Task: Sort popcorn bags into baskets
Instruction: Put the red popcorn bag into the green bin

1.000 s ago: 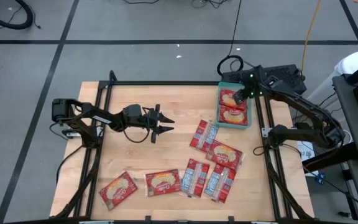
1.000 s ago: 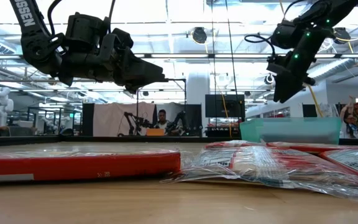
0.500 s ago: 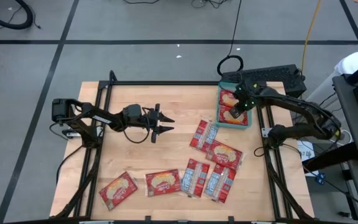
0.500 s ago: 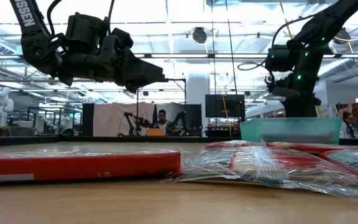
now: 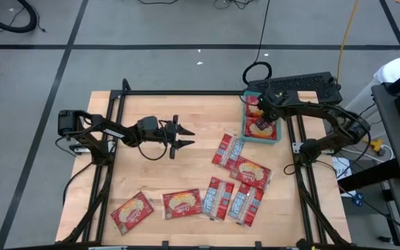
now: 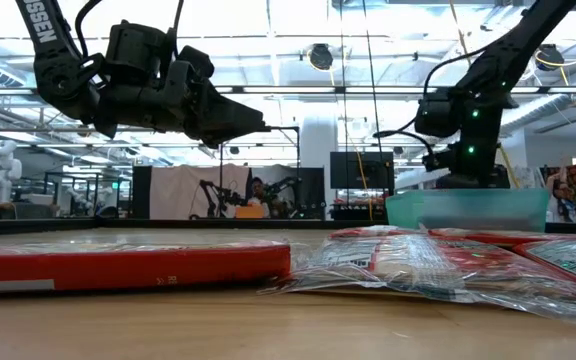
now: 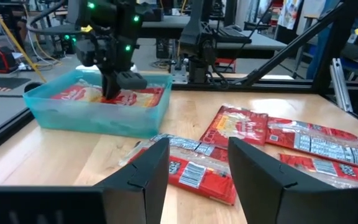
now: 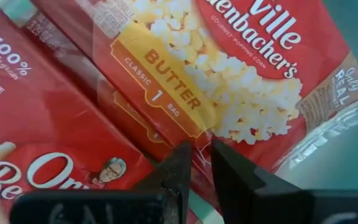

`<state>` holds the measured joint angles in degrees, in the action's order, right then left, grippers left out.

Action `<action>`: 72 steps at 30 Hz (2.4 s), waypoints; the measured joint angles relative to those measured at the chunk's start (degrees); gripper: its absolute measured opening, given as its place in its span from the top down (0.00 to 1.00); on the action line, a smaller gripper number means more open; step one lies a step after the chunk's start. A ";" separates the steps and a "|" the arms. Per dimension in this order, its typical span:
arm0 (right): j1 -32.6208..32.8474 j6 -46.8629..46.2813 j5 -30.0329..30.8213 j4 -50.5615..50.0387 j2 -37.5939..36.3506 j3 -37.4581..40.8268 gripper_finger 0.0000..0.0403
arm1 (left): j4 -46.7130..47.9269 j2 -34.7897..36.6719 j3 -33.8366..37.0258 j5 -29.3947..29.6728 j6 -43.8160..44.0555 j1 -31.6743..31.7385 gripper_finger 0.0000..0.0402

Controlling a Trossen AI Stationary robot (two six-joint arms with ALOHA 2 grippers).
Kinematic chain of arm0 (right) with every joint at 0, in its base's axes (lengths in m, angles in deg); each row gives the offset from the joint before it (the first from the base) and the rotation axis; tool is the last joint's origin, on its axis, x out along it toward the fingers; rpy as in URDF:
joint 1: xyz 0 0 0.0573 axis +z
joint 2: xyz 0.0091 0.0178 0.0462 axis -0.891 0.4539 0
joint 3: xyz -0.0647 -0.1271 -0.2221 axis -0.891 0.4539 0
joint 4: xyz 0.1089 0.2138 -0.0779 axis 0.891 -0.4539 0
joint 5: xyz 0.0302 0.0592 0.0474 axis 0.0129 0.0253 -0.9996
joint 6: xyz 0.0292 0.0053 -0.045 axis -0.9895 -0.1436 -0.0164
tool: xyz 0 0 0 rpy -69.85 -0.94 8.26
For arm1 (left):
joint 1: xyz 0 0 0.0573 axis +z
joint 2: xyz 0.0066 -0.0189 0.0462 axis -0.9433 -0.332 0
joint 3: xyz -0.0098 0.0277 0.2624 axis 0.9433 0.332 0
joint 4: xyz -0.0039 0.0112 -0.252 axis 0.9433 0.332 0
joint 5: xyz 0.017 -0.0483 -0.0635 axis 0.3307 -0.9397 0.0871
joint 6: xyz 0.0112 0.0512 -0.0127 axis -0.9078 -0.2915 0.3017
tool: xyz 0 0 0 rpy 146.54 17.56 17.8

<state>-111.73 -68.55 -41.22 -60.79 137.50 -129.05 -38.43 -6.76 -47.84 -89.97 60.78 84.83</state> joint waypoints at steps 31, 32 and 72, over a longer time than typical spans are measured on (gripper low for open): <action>36.80 -5.92 -3.73 34.42 -25.52 12.62 0.86 | 14.47 -10.40 -11.32 19.66 -0.41 -15.38 0.30; 38.07 -5.68 -1.88 35.28 -25.53 13.28 0.86 | 14.50 -11.92 -12.42 19.66 -0.40 -15.54 0.30; 46.09 -5.42 6.70 57.33 -25.55 24.76 0.86 | 33.98 -21.99 -30.71 25.61 2.46 -10.16 0.98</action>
<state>-65.64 -73.97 -34.52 -3.46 111.95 -104.29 -4.45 -28.75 -78.55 -64.36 63.24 74.67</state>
